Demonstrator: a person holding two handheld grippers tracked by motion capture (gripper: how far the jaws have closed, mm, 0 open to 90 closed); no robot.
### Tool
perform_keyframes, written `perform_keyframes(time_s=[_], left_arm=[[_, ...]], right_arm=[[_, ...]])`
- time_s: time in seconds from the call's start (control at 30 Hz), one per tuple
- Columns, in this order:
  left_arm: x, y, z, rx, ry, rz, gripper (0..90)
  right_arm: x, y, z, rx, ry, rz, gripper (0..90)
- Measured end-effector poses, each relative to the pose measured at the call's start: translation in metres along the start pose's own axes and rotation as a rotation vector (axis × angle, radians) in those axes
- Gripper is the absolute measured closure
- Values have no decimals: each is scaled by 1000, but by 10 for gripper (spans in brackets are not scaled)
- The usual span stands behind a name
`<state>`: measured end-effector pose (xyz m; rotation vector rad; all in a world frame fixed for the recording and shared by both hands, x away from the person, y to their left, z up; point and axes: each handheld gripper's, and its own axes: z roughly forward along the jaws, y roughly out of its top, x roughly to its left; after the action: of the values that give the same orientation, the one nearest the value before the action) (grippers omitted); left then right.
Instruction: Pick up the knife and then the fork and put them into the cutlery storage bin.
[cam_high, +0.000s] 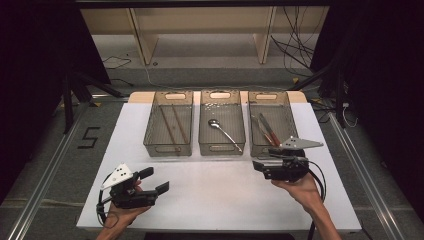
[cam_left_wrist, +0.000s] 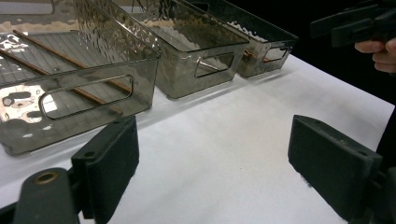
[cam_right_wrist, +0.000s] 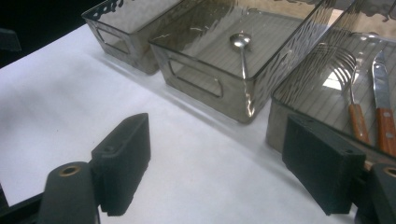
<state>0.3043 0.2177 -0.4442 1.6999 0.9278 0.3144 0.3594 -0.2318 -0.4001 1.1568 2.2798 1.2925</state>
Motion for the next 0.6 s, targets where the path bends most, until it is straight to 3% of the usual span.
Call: perform_keyframes(time_s=[0.6], left_arm=[[0, 0, 1, 9, -9, -2, 159]], right_arm=[[13, -43, -5, -66, 13, -7, 217]])
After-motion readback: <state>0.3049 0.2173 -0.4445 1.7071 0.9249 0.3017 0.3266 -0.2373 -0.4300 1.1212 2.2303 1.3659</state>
